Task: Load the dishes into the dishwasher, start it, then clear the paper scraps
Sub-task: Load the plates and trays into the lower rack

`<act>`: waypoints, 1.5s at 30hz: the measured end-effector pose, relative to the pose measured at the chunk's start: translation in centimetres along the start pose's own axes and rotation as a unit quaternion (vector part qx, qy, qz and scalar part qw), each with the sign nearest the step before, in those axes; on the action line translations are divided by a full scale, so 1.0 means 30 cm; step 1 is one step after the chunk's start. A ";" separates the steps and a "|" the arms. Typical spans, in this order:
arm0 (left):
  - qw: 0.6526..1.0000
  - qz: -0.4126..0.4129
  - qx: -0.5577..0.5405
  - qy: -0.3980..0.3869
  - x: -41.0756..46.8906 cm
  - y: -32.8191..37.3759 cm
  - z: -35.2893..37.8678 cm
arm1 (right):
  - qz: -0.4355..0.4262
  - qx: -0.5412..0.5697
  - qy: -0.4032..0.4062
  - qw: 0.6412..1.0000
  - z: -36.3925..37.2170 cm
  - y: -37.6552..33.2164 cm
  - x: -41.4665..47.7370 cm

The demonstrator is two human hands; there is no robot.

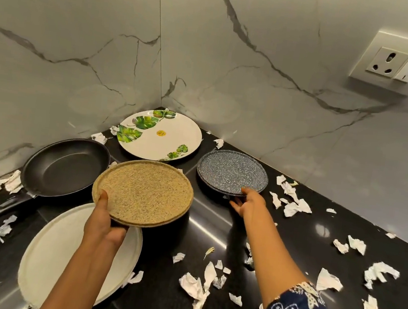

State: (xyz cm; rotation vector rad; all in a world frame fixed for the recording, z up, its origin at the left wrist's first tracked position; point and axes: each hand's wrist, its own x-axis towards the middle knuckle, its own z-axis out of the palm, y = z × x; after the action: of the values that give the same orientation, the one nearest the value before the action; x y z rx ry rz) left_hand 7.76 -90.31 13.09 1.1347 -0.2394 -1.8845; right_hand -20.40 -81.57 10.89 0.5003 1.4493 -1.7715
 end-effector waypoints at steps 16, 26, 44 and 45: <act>0.967 0.197 0.126 -0.105 -0.358 -0.073 -0.007 | -0.452 -0.117 0.135 0.874 -0.370 -0.013 -0.429; 0.830 0.387 0.330 -0.229 -0.966 -0.342 -0.405 | -0.672 -0.276 0.176 0.664 -1.075 0.278 -0.957; 0.477 0.418 0.625 -0.456 -1.647 -0.810 -1.372 | -0.516 -0.527 0.221 0.639 -2.192 1.104 -1.718; 0.470 0.399 0.636 -0.464 -1.667 -0.847 -1.428 | -0.491 -0.536 0.243 0.642 -2.248 1.167 -1.742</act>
State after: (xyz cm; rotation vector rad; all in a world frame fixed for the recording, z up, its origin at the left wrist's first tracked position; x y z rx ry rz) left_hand 35.24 -25.74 5.45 0.3067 -2.6051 -0.9337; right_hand 27.42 -2.78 7.52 -0.6587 3.1831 -0.9758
